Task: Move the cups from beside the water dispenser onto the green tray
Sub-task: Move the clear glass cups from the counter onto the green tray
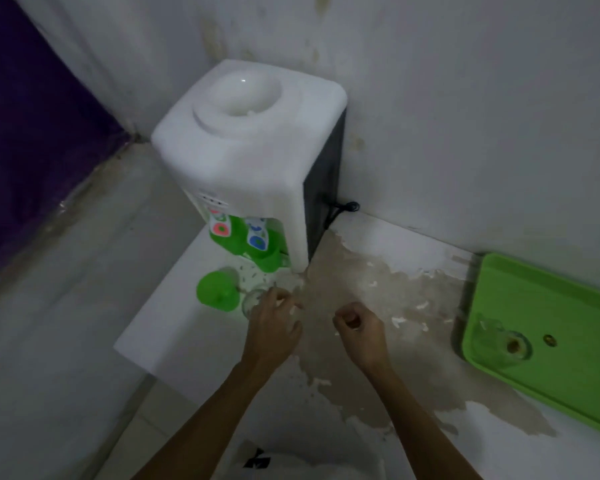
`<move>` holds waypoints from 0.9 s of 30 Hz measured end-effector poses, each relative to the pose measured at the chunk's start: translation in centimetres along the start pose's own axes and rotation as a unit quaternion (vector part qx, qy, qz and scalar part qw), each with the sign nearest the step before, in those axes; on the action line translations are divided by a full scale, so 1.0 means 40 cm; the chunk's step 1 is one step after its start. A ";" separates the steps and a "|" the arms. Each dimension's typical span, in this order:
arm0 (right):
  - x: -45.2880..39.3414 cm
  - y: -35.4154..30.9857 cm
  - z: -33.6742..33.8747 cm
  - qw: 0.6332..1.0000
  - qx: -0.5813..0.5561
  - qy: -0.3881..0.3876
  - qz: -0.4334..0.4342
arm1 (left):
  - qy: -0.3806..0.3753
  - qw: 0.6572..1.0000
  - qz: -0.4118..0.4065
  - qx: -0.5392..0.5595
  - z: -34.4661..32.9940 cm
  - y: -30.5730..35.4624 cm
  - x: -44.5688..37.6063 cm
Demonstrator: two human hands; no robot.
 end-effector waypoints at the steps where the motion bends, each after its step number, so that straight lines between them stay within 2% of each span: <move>1: 0.000 -0.022 -0.035 1.000 0.000 -0.007 0.005 | 0.003 1.000 0.012 -0.010 0.020 -0.037 -0.011; 4: -0.003 -0.063 -0.103 1.000 0.000 -0.019 0.011 | -0.027 0.998 0.045 -0.018 0.026 -0.125 -0.033; 9: -0.006 -0.094 -0.168 1.000 0.008 -0.021 0.013 | -0.132 0.987 0.090 0.034 -0.006 -0.189 -0.030; 14: -0.007 -0.097 -0.185 1.000 0.006 -0.008 -0.003 | -0.200 0.977 0.064 0.022 -0.037 -0.196 -0.032; 23: -0.001 -0.063 -0.151 1.000 -0.013 -0.004 -0.024 | -0.199 0.979 0.032 0.033 -0.019 -0.171 -0.078; 27: 0.004 -0.006 -0.105 0.994 -0.054 0.002 -0.093 | -0.173 0.982 0.021 0.069 0.009 -0.089 -0.101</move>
Point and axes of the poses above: each hand's wrist, its own x-axis away from the middle knuckle, its own z-axis out of the back of the hand, y = z × x, the point moved 9 cm from there along -x, towards the middle knuckle, and after that the axes turned 10 degrees about y, right-handed, at the moved point
